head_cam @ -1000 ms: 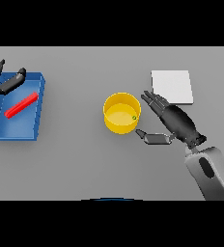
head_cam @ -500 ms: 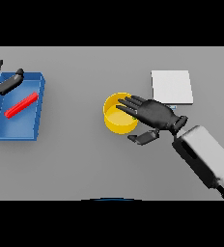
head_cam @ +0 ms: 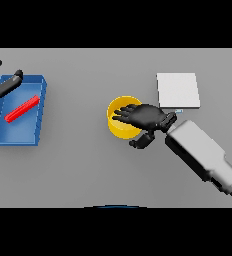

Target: Pick up the red beaker and tilt it to pour out 1 green nut into yellow bowl. Pick up the yellow bowl and place it on the metallic measuring scale.

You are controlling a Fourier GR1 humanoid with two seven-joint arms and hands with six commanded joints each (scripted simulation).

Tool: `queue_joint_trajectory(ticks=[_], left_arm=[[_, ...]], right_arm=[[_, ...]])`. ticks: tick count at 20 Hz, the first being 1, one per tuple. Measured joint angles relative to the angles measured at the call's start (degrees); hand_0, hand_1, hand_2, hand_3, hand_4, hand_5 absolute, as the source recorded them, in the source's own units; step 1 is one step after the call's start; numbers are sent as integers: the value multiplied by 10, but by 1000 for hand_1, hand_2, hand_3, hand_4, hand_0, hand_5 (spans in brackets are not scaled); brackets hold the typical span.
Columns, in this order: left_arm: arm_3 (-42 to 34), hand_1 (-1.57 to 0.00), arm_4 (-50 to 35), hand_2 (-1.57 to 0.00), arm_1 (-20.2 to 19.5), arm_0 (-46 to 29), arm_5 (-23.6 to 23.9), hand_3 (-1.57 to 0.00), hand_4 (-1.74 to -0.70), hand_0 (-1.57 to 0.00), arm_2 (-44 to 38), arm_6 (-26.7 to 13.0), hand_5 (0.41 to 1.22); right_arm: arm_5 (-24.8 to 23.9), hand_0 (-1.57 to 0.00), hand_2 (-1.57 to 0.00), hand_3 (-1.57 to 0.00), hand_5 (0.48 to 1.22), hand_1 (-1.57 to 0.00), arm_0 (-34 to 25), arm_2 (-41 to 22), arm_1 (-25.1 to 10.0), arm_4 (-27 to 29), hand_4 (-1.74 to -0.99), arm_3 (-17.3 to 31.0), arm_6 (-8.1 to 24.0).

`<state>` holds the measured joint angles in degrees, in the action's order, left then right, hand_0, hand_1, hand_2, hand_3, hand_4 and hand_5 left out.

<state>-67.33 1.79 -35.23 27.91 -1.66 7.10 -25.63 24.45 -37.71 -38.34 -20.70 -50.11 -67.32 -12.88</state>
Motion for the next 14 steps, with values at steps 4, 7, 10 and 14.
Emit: queue_joint_trajectory(ticks=[4,7,10,14], left_arm=[[-1,1,3,1,-4,-5,1,1,-792,1,0,-1,708],[-3,1,7,1,-6,-14,0,1,-789,1,4,5,714],[-9,1,4,1,-7,-9,-1,1,-789,1,2,0,710],[16,1,7,1,-3,3,-4,1,-787,1,1,10,707]], right_arm=[[4,1,1,-12,693,1,-20,-9,9,-7,-1188,36,-5],[9,1,-37,-77,770,-15,-23,-10,18,-6,-1234,50,2],[4,-455,-349,-322,957,-407,-28,-12,21,-7,-1363,60,-13],[4,-1114,-1071,-882,1113,-1094,-24,-12,16,-4,-1578,53,-31]])
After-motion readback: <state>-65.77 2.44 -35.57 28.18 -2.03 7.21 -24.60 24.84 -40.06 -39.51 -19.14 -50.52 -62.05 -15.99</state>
